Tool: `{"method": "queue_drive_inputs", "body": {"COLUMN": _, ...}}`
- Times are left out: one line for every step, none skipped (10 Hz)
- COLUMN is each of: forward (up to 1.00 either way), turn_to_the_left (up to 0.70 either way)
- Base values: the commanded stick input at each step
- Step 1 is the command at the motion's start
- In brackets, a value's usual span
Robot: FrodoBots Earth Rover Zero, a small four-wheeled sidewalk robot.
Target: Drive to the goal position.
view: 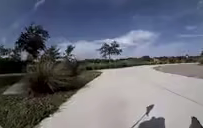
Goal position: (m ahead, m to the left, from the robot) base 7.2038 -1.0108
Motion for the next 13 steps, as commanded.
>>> {"method": "queue_drive_inputs", "body": {"forward": 0.85, "turn_to_the_left": 0.00}}
{"method": "queue_drive_inputs", "body": {"forward": 0.85, "turn_to_the_left": 0.00}}
{"method": "queue_drive_inputs", "body": {"forward": 0.85, "turn_to_the_left": 0.00}}
{"method": "queue_drive_inputs", "body": {"forward": 0.85, "turn_to_the_left": 0.00}}
{"method": "queue_drive_inputs", "body": {"forward": 0.85, "turn_to_the_left": 0.00}}
{"method": "queue_drive_inputs", "body": {"forward": 0.85, "turn_to_the_left": 0.00}}
{"method": "queue_drive_inputs", "body": {"forward": 0.85, "turn_to_the_left": 0.00}}
{"method": "queue_drive_inputs", "body": {"forward": 0.85, "turn_to_the_left": 0.00}}
{"method": "queue_drive_inputs", "body": {"forward": 0.85, "turn_to_the_left": 0.00}}
{"method": "queue_drive_inputs", "body": {"forward": 0.85, "turn_to_the_left": 0.00}}
{"method": "queue_drive_inputs", "body": {"forward": 0.85, "turn_to_the_left": 0.00}}
{"method": "queue_drive_inputs", "body": {"forward": 0.85, "turn_to_the_left": 0.00}}
{"method": "queue_drive_inputs", "body": {"forward": 0.85, "turn_to_the_left": 0.00}}
